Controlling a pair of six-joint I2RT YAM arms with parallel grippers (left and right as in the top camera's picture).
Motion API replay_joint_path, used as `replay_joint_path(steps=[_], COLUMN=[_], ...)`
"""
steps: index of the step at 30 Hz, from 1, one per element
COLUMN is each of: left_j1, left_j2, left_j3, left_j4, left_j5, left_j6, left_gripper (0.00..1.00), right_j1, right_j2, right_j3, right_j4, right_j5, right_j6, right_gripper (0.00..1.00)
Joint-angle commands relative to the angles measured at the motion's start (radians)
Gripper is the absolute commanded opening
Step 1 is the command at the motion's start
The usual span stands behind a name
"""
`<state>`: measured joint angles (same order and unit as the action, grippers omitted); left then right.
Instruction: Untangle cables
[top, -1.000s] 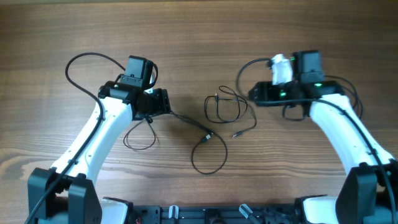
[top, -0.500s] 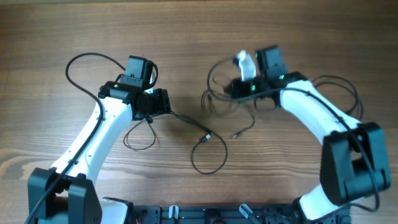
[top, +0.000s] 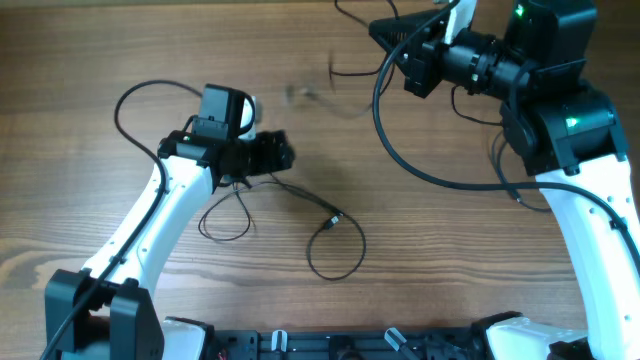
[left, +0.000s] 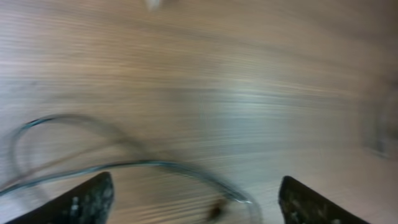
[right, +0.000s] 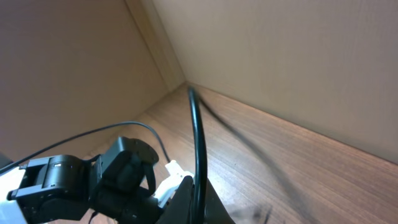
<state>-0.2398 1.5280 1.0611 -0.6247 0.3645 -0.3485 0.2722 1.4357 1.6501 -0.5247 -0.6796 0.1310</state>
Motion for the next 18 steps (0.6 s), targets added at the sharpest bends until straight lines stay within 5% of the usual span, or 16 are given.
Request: replay_joint_path(steps=[1, 6, 12, 18], left_j1=[-0.002, -0.003, -0.003, -0.003], left_j2=[-0.003, -0.003, -0.003, -0.003], left_j3=[0.003, 0.003, 0.003, 0.003], left_j4=[0.084, 0.082, 0.015, -0.067], left_j5=[0.367, 0.378, 0.289, 0.099], left_j6=[0.058, 0.058, 0.057, 0.057], left_gripper=[0.89, 0.88, 0.87, 0.87], right_j1=[0.0, 0.0, -0.116, -0.404], right_j2=[-0.014, -0.013, -0.013, -0.003], right_j3=[0.005, 0.005, 0.004, 0.004], right_j4=[-0.003, -0.037, -0.032, -0.056], right_j5=[0.005, 0.175, 1.027, 1.128], right_j6=[-0.001, -0.045, -0.158, -0.059], right_gripper=[0.04, 0.04, 0.1, 0.04])
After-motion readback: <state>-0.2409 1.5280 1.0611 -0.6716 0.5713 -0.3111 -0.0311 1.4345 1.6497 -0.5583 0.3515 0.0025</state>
